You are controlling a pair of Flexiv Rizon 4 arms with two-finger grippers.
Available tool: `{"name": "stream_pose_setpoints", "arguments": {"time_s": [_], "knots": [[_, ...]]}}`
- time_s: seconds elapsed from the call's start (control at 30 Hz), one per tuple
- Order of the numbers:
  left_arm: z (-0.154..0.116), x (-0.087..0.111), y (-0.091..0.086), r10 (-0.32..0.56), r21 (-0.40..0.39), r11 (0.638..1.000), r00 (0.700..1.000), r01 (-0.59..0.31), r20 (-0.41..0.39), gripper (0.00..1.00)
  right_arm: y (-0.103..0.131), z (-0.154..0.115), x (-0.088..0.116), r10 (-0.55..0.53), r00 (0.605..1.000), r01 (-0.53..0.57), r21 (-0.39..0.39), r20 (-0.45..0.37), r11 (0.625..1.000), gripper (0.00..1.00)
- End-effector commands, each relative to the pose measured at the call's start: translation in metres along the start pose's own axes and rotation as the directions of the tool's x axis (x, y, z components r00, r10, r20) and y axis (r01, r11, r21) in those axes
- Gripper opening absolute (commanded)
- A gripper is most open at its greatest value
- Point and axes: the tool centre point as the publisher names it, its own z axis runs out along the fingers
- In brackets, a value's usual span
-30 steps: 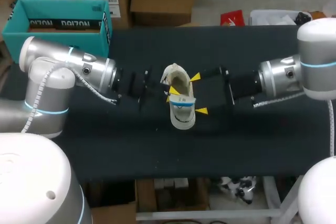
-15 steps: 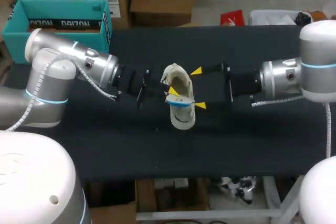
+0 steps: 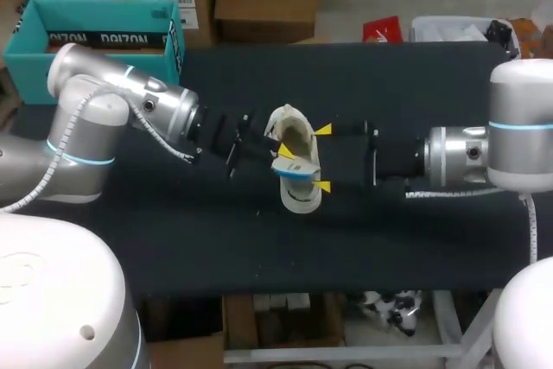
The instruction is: Open the shoe tongue, take the insole out of the shoe, put the insole back into the shoe, and pack the shoe into the shoebox
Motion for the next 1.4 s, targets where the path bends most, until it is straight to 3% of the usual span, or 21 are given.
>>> {"name": "stream_pose_setpoints", "arguments": {"time_s": [0.03, 0.17, 0.33, 0.57, 0.6, 0.63, 0.67, 0.7, 0.87, 1.23, 1.4], "knots": [[0.004, 0.000, 0.010, -0.001, 0.015, 1.000, 1.000, 0.001, -0.003, 0.00, 0.004, 0.003, 0.001, 0.010, 1.000, -0.010, 0.005, -0.001, 1.000, 0.95], [0.005, 0.001, 0.018, -0.010, 0.007, 1.000, 1.000, 0.010, -0.008, 0.00, 0.011, 0.006, -0.002, 0.025, 1.000, -0.025, 0.009, -0.016, 1.000, 0.69], [0.005, 0.001, 0.026, -0.020, 0.003, 1.000, 1.000, 0.020, -0.006, 0.00, 0.020, 0.013, -0.004, 0.046, 0.999, -0.046, 0.025, -0.019, 0.999, 0.50], [0.007, 0.000, 0.028, -0.023, 0.012, 1.000, 1.000, 0.023, -0.004, 0.00, 0.024, 0.020, -0.005, 0.061, 0.998, -0.061, 0.014, -0.007, 0.998, 0.42], [0.008, -0.001, 0.028, -0.022, 0.012, 1.000, 1.000, 0.022, -0.005, 0.00, 0.024, 0.020, -0.005, 0.060, 0.998, -0.060, 0.008, -0.004, 0.998, 0.36], [0.009, -0.002, 0.028, -0.021, 0.013, 1.000, 1.000, 0.021, -0.008, 0.00, 0.024, 0.021, -0.004, 0.059, 0.998, -0.059, 0.004, -0.005, 0.998, 0.25], [0.009, -0.002, 0.029, -0.020, 0.012, 1.000, 1.000, 0.020, -0.010, 0.00, 0.025, 0.021, -0.004, 0.056, 0.998, -0.056, 0.001, -0.002, 0.998, 0.07], [0.010, -0.003, 0.030, -0.020, 0.011, 1.000, 1.000, 0.020, -0.013, 0.00, 0.026, 0.022, -0.004, 0.055, 0.999, -0.055, -0.005, 0.001, 0.998, 0.00], [0.011, -0.005, 0.036, -0.021, 0.005, 1.000, 1.000, 0.021, -0.019, 0.00, 0.032, 0.025, 0.000, 0.037, 0.999, -0.037, -0.013, 0.006, 0.999, 0.00], [0.010, -0.011, 0.054, -0.023, -0.007, 1.000, 0.998, 0.022, -0.050, 0.00, 0.048, 0.034, 0.003, -0.047, 0.999, 0.049, -0.116, 0.025, 0.992, 0.00], [0.010, -0.009, 0.059, -0.024, 0.001, 1.000, 0.997, 0.024, -0.074, 0.00, 0.055, 0.038, 0.002, -0.048, 0.999, 0.050, -0.107, 0.016, 0.993, 0.00]]}}
